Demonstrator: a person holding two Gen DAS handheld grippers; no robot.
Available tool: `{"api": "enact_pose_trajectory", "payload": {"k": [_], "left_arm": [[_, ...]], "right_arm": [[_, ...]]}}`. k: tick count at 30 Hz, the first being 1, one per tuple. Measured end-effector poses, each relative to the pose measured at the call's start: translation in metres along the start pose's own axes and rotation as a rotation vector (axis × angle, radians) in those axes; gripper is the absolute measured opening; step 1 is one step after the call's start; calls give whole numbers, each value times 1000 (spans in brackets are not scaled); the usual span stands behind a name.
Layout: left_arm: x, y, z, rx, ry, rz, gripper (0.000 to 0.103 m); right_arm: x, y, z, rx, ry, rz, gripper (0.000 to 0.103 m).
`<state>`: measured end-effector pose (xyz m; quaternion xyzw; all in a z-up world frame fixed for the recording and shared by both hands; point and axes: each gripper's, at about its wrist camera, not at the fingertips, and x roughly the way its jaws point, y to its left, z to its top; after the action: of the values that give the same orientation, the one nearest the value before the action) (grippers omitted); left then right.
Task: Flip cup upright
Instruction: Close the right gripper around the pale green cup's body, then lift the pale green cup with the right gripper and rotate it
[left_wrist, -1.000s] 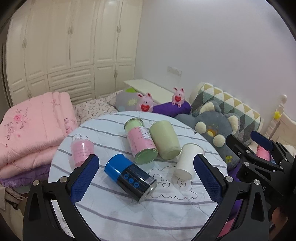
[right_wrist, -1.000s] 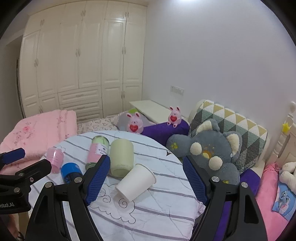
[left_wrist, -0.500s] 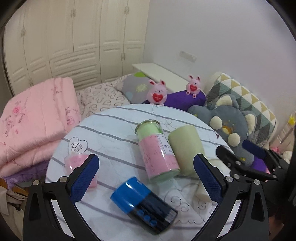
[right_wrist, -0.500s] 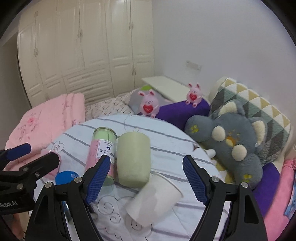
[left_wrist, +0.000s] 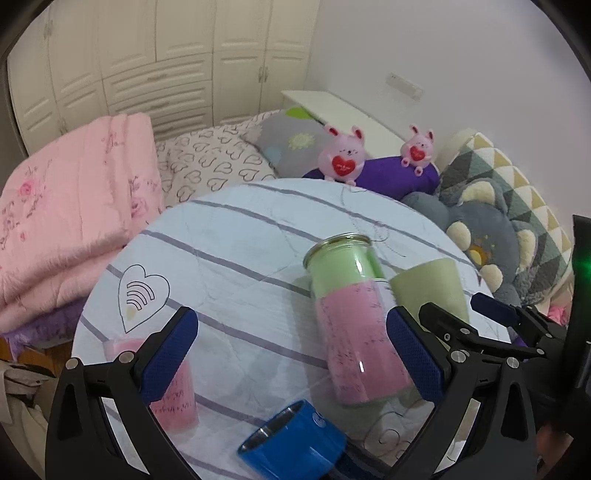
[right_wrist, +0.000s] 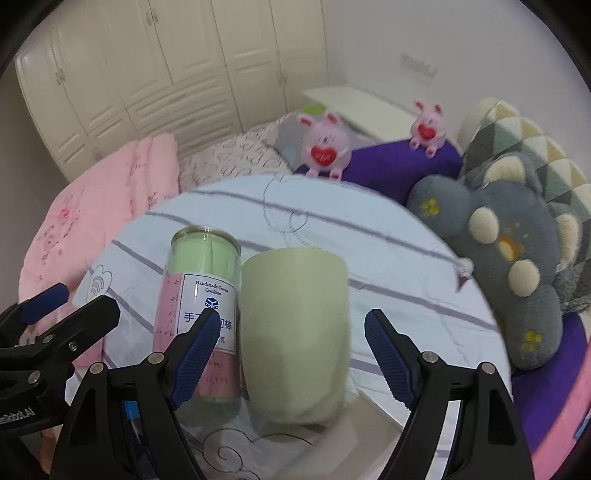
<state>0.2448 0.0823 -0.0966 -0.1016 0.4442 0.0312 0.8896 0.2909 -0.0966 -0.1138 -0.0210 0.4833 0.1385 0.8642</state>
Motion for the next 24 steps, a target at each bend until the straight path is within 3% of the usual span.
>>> {"api": "enact_pose_trajectory", "payload": {"k": [12,24], "left_arm": [[15,3,-3,5,23,-2,103],[-15,1,-7,-1,-6,-18,103]], "right_arm": [[49,-12,5,52,154,59,80],[23,-4,3,54,105,89,78]]}}
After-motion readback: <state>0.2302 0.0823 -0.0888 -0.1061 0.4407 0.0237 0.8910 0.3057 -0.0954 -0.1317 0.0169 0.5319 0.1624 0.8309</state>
